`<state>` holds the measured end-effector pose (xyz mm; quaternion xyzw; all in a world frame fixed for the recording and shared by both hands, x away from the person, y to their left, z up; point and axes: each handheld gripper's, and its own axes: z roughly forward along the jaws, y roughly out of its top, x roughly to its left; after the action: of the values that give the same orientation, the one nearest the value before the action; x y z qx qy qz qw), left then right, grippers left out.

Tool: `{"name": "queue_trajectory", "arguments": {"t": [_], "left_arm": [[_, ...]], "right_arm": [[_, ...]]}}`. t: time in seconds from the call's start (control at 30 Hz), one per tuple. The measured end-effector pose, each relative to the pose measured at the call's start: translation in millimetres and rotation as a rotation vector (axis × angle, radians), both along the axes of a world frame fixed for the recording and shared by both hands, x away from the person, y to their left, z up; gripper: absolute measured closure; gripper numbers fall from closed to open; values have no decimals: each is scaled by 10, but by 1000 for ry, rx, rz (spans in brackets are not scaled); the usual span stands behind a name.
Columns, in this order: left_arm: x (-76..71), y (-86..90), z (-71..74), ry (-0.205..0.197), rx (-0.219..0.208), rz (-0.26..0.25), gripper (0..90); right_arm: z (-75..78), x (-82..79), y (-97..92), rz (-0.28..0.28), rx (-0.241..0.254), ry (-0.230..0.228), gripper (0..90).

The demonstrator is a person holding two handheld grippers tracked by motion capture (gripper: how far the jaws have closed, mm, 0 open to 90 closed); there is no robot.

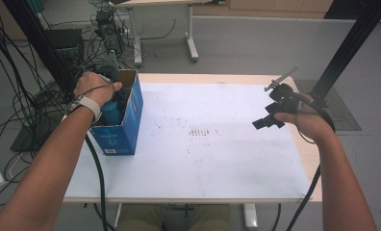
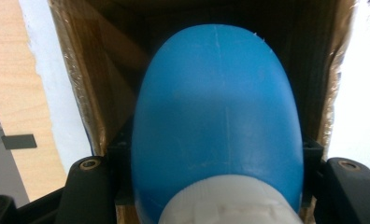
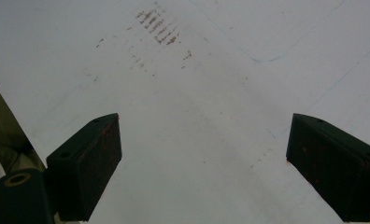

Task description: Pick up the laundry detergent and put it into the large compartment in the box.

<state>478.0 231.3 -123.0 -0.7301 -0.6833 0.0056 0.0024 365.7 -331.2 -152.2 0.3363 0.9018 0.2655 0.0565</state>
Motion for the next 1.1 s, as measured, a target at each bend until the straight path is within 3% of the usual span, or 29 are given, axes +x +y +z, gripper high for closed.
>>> {"name": "queue_trajectory", "arguments": {"t": [0.6,1.1], "left_arm": [[32,19,-207,22,-1,-7,382],[20,-8,-212,19,5,-14,382]], "right_arm": [[-33,21,7,-4,3,8,102],[-41,26,34,-1,3,11,102]]}}
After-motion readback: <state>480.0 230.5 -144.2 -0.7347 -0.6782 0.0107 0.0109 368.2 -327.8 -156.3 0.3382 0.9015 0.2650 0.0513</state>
